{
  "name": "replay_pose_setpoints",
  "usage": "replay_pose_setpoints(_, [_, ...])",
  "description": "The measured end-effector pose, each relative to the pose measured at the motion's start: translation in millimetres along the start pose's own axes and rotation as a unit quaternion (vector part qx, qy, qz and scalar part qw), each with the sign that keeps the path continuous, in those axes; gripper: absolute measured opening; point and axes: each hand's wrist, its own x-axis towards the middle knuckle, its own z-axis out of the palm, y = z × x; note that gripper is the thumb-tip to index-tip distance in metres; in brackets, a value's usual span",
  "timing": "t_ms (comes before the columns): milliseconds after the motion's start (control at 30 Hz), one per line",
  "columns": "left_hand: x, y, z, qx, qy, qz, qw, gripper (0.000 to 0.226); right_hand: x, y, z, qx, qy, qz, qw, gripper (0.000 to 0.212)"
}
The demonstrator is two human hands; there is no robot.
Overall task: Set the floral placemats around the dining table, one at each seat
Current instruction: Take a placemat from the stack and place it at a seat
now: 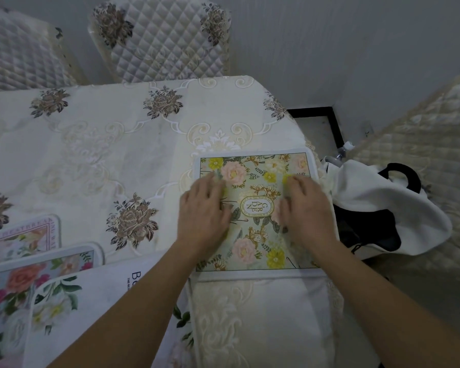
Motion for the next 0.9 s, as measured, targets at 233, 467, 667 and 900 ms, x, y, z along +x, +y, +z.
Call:
replay_pose_setpoints(233, [-9, -3, 37, 0.057, -0.066, 0.056, 0.995, 0.064, -11, 4, 29, -0.059, -0.107, -0.019, 0.992, 0.077])
replay_pose_setpoints(467, [-13, -10, 32, 0.036, -0.066, -0.02, 0.997, 0.076, -12, 24, 18, -0.067, -0.108, 0.016, 0.992, 0.086])
replay_pose_setpoints(667, [-18, -16, 4, 0.014, -0.149, -0.025, 0.988, 0.086, -7, 28, 4, -0.077, -0.176, 0.014, 0.981, 0.088])
replay_pose_setpoints(900, [-91, -50, -45, 0.037, -0.116, -0.084, 0.989, 0.074, -37, -17, -26, -0.063, -0.147, -0.013, 0.987, 0.076])
